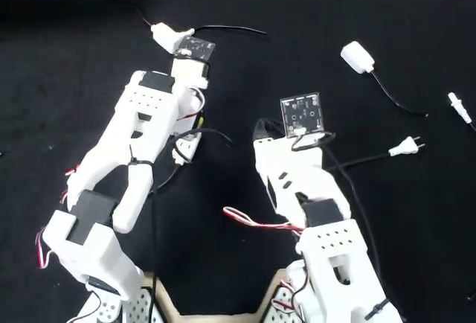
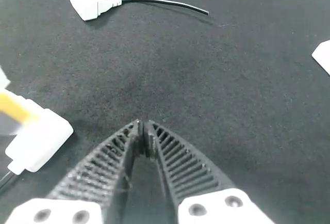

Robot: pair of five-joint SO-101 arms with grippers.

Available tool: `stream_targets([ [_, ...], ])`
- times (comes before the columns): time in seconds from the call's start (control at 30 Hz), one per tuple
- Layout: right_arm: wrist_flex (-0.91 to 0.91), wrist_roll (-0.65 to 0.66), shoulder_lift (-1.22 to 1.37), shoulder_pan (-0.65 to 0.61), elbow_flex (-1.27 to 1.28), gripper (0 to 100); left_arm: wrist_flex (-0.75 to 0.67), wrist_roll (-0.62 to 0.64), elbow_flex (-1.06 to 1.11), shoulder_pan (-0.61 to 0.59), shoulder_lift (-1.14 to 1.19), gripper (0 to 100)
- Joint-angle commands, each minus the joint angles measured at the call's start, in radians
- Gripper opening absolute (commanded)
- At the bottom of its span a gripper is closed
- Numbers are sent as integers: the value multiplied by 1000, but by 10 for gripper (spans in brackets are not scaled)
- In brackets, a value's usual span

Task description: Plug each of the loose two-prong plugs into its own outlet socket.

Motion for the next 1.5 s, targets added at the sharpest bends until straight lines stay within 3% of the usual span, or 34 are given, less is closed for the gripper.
stream_targets([
  [0.0, -15, -6, 2, -6, -7, 15, -14, 20, -53, 25, -46, 29],
  [0.6, -15, -8, 2, -6, -7, 15, -20, 21, -44, 2, -37, 29],
  [1.03, -15, -8, 2, -6, -5, 15, -135, 3, 102, 2, -44, 29],
  [1.17, -15, -8, 2, -6, -5, 15, -109, 2, 96, 2, -46, 29],
  [1.47, -15, -8, 2, -6, -5, 15, 107, -25, -113, 2, -44, 29],
])
